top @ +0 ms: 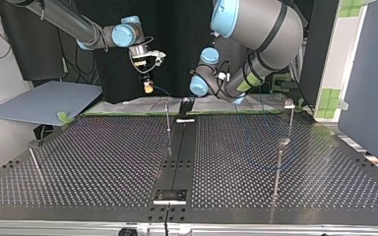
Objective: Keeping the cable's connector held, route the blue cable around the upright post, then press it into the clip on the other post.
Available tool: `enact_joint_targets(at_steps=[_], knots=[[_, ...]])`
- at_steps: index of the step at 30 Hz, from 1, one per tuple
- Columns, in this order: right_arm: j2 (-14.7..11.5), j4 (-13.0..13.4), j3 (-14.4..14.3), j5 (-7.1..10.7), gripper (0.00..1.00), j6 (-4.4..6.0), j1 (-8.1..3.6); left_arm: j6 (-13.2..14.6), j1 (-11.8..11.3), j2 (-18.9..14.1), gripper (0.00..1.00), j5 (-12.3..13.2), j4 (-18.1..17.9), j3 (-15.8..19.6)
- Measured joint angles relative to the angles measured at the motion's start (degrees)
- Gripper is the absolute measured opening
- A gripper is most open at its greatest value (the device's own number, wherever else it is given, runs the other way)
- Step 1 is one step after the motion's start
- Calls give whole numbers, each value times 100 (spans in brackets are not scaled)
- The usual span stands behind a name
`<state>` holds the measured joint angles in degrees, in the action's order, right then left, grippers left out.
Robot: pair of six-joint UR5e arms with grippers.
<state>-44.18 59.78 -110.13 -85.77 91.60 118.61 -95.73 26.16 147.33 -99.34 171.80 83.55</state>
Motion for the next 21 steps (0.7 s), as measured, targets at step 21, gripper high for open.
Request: enact_joint_targets(at_steps=[21], knots=[[-4, -35, 3, -10, 0, -137, 25, -1097, 10, 0, 100, 608, -530, 1]])
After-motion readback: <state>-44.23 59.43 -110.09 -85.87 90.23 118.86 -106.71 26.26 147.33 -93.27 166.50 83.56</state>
